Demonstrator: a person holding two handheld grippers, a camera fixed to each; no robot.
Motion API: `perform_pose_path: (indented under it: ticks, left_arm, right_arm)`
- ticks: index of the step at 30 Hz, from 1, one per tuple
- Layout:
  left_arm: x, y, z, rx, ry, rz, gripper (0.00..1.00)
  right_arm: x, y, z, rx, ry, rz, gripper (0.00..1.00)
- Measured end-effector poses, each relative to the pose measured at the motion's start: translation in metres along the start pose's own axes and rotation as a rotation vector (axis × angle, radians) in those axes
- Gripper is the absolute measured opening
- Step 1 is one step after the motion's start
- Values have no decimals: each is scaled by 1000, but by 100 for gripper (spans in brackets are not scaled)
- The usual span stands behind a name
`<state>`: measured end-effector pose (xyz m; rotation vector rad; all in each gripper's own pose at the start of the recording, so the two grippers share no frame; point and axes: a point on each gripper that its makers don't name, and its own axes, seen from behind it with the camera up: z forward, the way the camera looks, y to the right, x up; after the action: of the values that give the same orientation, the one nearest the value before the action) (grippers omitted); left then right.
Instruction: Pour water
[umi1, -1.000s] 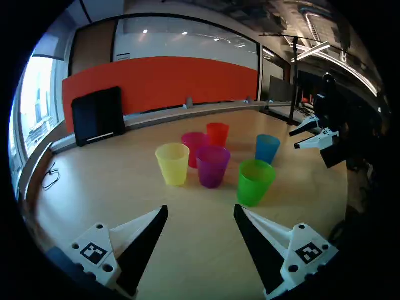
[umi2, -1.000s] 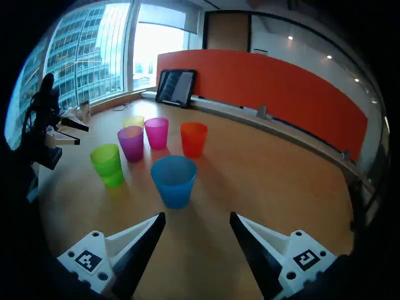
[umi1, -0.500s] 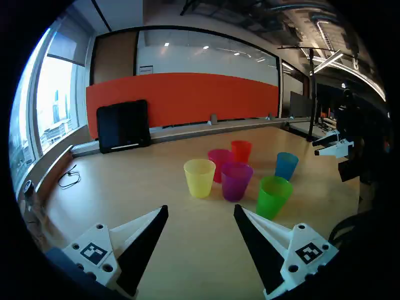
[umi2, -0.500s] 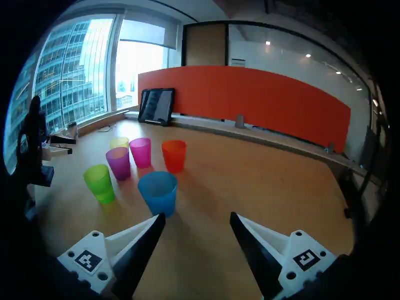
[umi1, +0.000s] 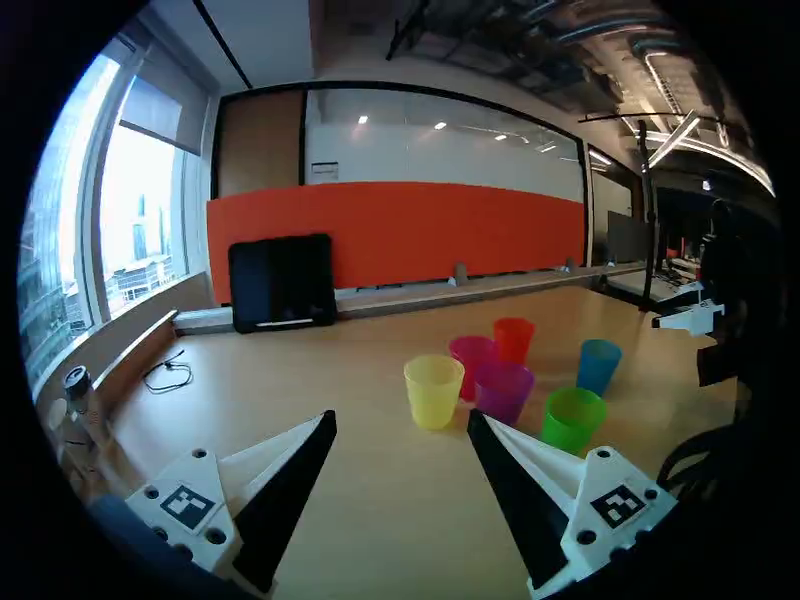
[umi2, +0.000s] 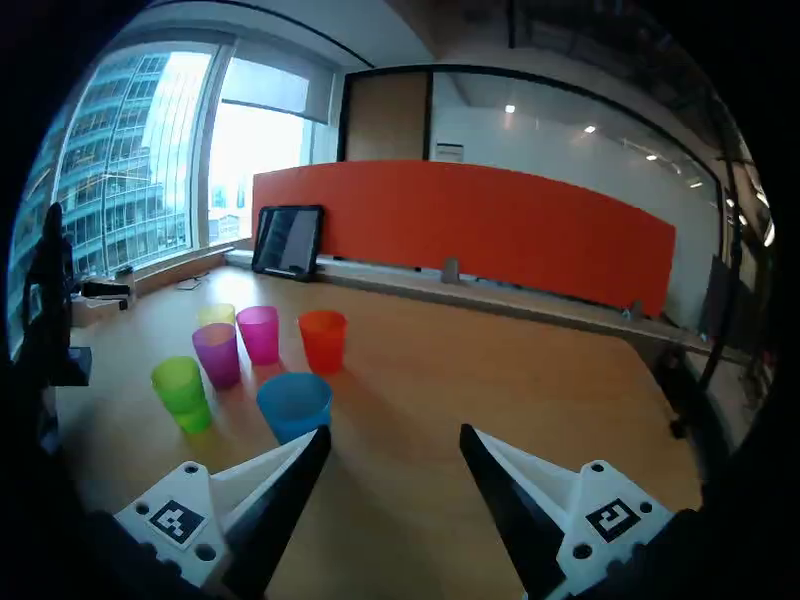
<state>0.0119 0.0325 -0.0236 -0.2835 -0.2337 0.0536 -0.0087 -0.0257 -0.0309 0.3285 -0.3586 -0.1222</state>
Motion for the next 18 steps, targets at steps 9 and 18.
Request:
perform_pose_path:
  ticks: [9,18]
  left_arm:
    - [19,-11,-4,73,93,-12,98]
    - [44,-22,-13,158,204,-26,98]
  right_arm:
    - [27,18,1,-110,118,50,100]
    - [51,35,-6,-220,233,68,100]
